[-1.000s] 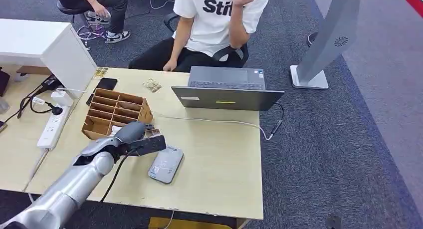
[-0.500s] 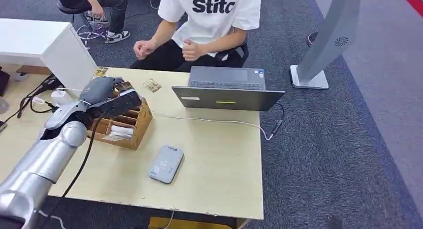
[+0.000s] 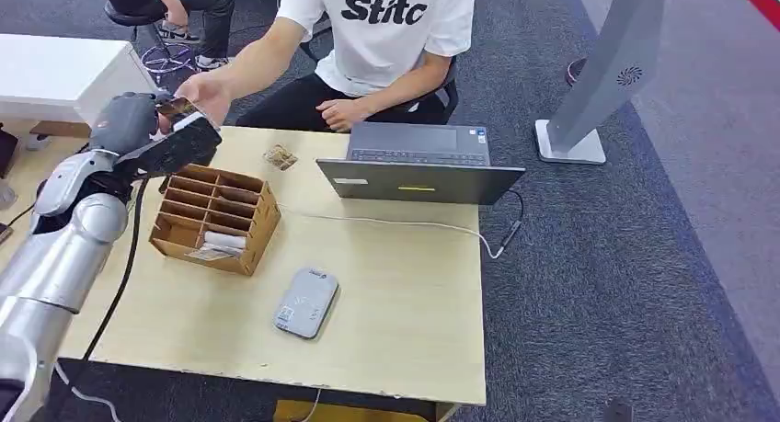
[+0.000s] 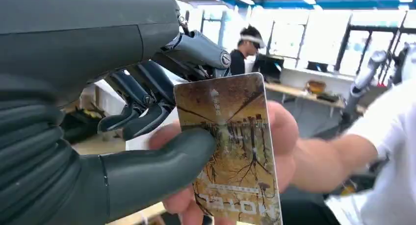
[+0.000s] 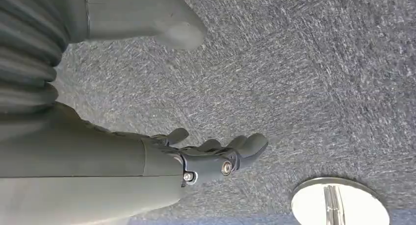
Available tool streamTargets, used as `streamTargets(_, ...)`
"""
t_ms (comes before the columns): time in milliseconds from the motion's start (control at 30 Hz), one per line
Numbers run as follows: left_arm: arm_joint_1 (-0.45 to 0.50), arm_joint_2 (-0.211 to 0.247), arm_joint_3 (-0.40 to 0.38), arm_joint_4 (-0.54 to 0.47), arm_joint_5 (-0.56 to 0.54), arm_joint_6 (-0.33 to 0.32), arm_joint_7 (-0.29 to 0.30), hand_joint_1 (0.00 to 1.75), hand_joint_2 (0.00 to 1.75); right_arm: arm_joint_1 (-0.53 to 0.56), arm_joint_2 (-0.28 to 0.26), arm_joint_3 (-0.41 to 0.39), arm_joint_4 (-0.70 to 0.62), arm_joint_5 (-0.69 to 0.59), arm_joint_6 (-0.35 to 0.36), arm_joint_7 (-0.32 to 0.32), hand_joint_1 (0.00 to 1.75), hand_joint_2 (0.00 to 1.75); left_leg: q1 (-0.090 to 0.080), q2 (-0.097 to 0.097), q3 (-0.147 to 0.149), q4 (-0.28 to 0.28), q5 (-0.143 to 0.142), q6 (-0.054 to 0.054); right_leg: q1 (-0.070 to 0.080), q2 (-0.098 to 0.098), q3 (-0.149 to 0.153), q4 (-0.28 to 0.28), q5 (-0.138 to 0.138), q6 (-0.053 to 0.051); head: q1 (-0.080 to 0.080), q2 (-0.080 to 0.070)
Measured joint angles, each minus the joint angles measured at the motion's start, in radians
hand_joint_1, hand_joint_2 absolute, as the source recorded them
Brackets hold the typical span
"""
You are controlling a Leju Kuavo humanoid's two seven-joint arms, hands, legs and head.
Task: Pass the card to the sensor for recognition and then transmit it.
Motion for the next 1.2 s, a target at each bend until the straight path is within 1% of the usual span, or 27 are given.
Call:
streamTargets(100,-0.019,0.0,0.015,0.005,-0.027,0.013,0.011,1.75,1.75,-0.001,0.0,0.0,0.0,0.008,-0.001,0.001,0.0,1.75,0.0,0.0,0.0,0.0,0.0,0.0,0.0,0.0,0.0,0.0,0.0,0.0,0.0,0.0)
streamTargets(267,-0.031,-0.009,0.049,0.022,-0.032,0.031,0.011,1.75,1.75,-0.002,0.0,0.0,0.0,0.019,-0.002,0.003,0.0,1.75,0.0,0.0,0.0,0.0,0.0,0.0,0.0,0.0,0.0,0.0,0.0,0.0,0.0,0.0)
streamTargets(533,-0.031,-0.036,0.056,0.051,-0.045,0.053,0.003,1.75,1.75,-0.008,0.004,0.0,0.001,0.023,-0.003,0.008,0.0,1.75,0.0,0.0,0.0,0.0,0.0,0.0,0.0,0.0,0.0,0.0,0.0,0.0,0.0,0.0)
streamTargets(567,-0.031,-0.04,0.062,0.054,-0.039,0.054,-0.006,0.07,1.75,-0.008,0.004,0.0,0.001,0.021,-0.003,0.008,0.0,1.75,0.0,0.0,0.0,0.0,0.0,0.0,0.0,0.0,0.0,0.0,0.0,0.0,0.0,0.0)
streamTargets(600,-0.03,-0.044,0.068,0.057,-0.029,0.058,-0.017,0.0,1.75,-0.007,0.004,-0.001,0.002,0.018,-0.003,0.007,0.0,1.75,0.0,0.0,0.0,0.0,0.0,0.0,0.0,0.0,0.0,0.0,0.0,0.0,0.0,0.0)
streamTargets(733,-0.011,-0.068,0.112,0.054,0.025,0.087,-0.046,0.0,1.75,-0.004,0.004,-0.007,0.003,0.016,-0.003,0.002,0.0,1.75,0.0,0.0,0.0,0.0,0.0,0.0,0.0,0.0,0.0,0.0,0.0,0.0,0.0,0.0)
streamTargets(833,0.011,-0.083,0.143,0.029,0.056,0.092,-0.065,0.0,1.75,0.0,0.004,-0.01,0.003,0.016,-0.003,-0.001,0.0,1.75,0.0,0.0,0.0,0.0,0.0,0.0,0.0,0.0,0.0,0.0,0.0,0.0,0.0,0.0)
streamTargets(900,0.022,-0.092,0.159,0.012,0.065,0.092,-0.066,0.0,1.75,0.002,0.004,-0.014,0.003,0.016,-0.003,-0.003,0.0,1.75,0.0,0.0,0.0,0.0,0.0,0.0,0.0,0.0,0.0,0.0,0.0,0.0,0.0,0.0)
streamTargets(1000,0.032,-0.102,0.178,-0.004,0.068,0.086,-0.076,0.0,1.75,0.004,0.004,-0.021,0.003,0.016,-0.003,-0.004,0.0,1.75,0.0,0.0,0.0,0.0,0.0,0.0,0.0,0.0,0.0,0.0,0.0,0.0,0.0,0.0)
streamTargets(1067,0.04,-0.108,0.184,-0.016,0.064,0.071,-0.084,0.0,1.75,0.005,0.004,-0.026,0.003,0.014,-0.003,-0.005,0.0,1.75,0.0,0.0,0.0,0.0,0.0,0.0,0.0,0.0,0.0,0.0,0.0,0.0,0.0,0.0)
streamTargets(1200,0.086,-0.126,0.184,-0.073,0.003,0.043,-0.082,0.0,1.75,0.012,0.005,-0.033,0.003,0.01,-0.002,-0.015,0.0,1.75,0.0,0.0,0.0,0.0,0.0,0.0,0.0,0.0,0.0,0.0,0.0,0.0,-0.001,0.0)
